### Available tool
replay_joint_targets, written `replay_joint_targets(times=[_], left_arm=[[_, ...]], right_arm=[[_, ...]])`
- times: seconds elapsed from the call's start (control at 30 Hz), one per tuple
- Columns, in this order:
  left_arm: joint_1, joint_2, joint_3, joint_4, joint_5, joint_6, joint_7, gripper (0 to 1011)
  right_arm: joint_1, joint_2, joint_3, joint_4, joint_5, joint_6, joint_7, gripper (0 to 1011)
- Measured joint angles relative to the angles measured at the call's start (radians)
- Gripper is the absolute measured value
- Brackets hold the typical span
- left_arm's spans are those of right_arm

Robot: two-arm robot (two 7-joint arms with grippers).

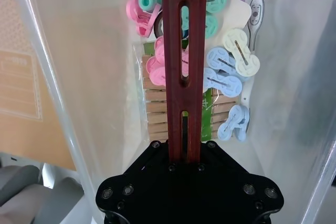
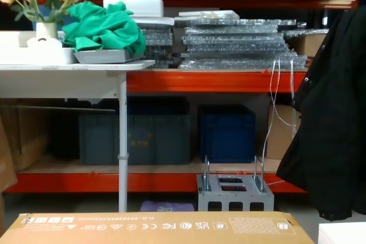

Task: Use one hand to grasp the basket and place it at the designated location.

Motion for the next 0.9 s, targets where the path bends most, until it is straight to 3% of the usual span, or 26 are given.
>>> replay_joint_targets(times=[0.43, 0.9], left_arm=[[0.000, 0.000, 0.000, 0.000, 0.000, 0.000, 0.000, 0], [0.000, 0.000, 0.000, 0.000, 0.000, 0.000, 0.000, 0]], right_arm=[[-0.040, 0.008, 0.017, 0.092, -0.013, 0.028, -0.004, 0], [-0.091, 0.012, 0.039, 0.073, -0.011, 0.029, 0.015, 0]])
